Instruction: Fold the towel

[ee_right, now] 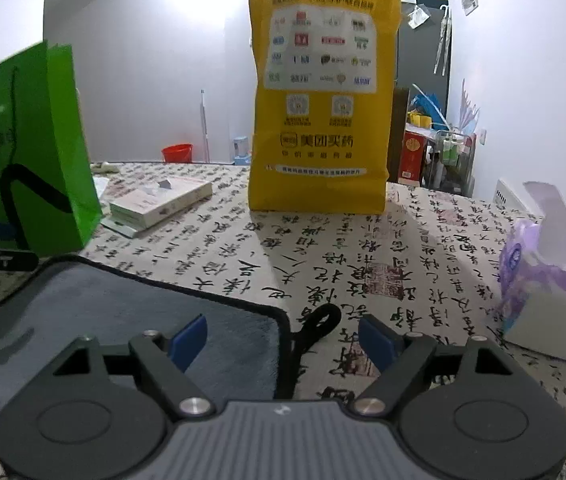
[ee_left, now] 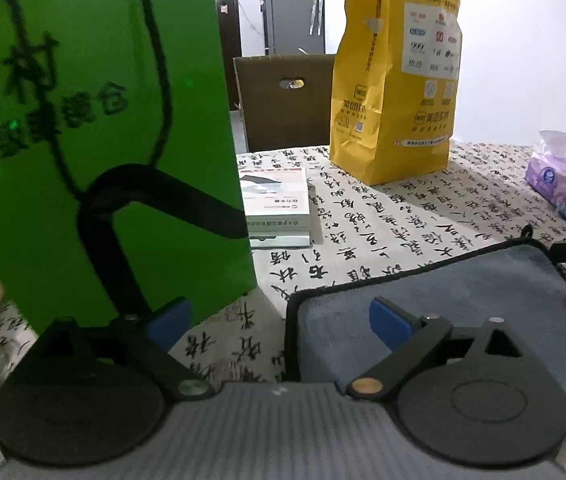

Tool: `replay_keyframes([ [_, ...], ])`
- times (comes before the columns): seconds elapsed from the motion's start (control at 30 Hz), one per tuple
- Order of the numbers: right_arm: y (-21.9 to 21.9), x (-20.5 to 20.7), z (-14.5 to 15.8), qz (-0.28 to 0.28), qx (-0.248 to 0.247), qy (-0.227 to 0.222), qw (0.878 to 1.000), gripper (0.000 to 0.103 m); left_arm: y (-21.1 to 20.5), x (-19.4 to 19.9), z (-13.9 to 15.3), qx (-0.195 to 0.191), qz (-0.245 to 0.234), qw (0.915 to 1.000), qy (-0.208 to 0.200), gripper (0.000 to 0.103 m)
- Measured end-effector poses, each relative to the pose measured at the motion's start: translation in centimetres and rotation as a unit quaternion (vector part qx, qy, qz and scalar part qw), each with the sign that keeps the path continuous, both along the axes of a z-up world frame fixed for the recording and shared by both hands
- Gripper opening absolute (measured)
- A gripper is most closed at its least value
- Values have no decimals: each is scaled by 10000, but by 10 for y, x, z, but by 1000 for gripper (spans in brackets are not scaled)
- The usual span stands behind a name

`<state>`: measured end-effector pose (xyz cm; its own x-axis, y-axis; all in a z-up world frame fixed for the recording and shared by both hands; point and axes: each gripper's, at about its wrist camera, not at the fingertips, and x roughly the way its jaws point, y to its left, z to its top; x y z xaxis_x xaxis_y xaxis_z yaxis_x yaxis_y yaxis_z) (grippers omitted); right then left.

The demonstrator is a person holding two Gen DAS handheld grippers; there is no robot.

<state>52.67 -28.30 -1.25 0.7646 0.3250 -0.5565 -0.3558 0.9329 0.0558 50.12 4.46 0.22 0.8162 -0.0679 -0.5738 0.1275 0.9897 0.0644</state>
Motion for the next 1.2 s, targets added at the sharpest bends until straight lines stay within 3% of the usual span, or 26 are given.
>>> replay_keyframes([
  [0.1,-2,-17,8,2,30,-61,10000,86,0,-17,8,-50,57,9999,-66,103],
  [0.63,-11,-97,35,-106,259,-254,9993,87,-3,-95,42,-193,270,9988,-370,103],
  [1.2,-6,-180,55,-28,386,-554,9977,93,-14,-182,54,-202,272,9976,-608,103],
])
